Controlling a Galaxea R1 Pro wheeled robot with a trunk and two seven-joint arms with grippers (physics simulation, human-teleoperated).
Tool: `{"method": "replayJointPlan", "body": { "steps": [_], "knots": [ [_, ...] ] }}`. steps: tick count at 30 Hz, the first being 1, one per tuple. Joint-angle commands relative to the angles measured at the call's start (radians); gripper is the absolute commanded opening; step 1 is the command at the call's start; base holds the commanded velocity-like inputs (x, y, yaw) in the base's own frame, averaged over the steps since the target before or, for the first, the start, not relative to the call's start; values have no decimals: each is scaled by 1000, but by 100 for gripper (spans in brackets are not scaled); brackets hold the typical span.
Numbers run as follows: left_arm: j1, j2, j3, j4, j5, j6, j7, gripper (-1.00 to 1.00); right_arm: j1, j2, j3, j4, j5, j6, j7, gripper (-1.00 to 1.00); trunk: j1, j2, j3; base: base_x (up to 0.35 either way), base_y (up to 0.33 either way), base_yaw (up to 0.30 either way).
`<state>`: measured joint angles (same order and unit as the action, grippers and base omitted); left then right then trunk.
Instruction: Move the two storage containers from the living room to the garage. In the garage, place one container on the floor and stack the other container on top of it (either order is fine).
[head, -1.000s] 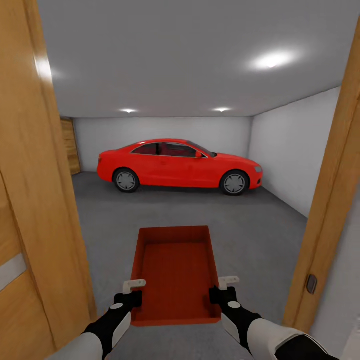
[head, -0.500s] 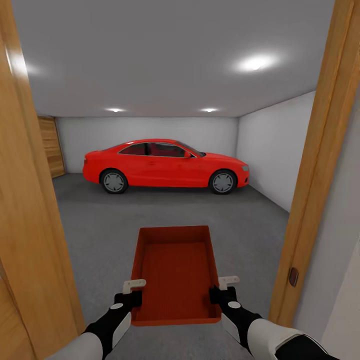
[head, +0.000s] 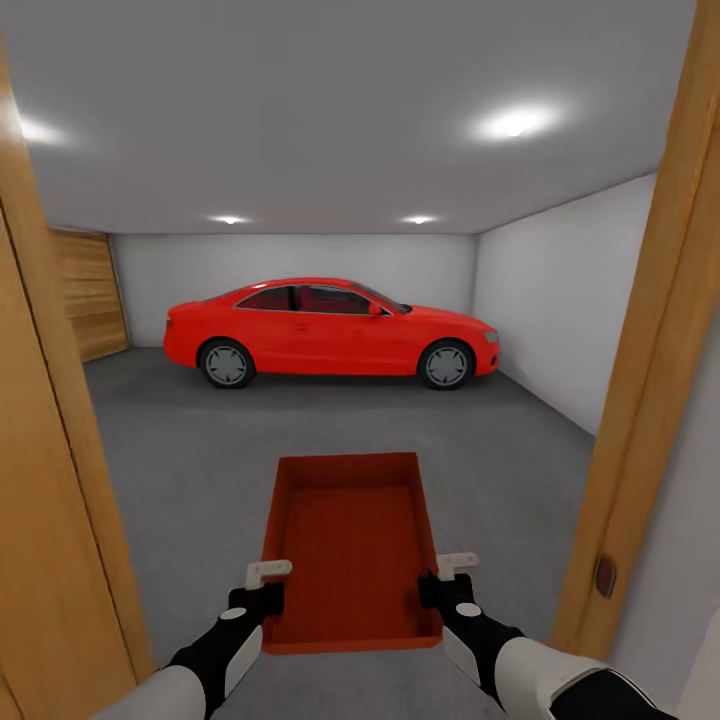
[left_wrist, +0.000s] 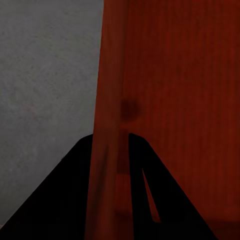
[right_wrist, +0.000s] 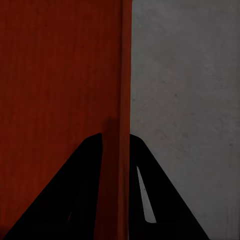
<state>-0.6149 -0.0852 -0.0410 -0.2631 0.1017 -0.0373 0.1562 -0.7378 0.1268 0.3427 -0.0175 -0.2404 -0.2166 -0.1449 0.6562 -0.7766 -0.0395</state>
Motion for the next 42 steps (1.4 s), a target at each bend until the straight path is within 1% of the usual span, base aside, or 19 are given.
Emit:
{"method": "replayJointPlan", "body": {
  "steps": [1,42],
  "knots": [
    [0,10,4,5,12,-4,31,-100,-2,1,-33,-2,1,-30,-4,-100,1,-1,-2,308,0,0],
    [0,10,4,5,12,-4,31,-100,-2,1,-33,-2,1,-30,-4,-100,1,-1,-2,319,0,0]
  ]
}}
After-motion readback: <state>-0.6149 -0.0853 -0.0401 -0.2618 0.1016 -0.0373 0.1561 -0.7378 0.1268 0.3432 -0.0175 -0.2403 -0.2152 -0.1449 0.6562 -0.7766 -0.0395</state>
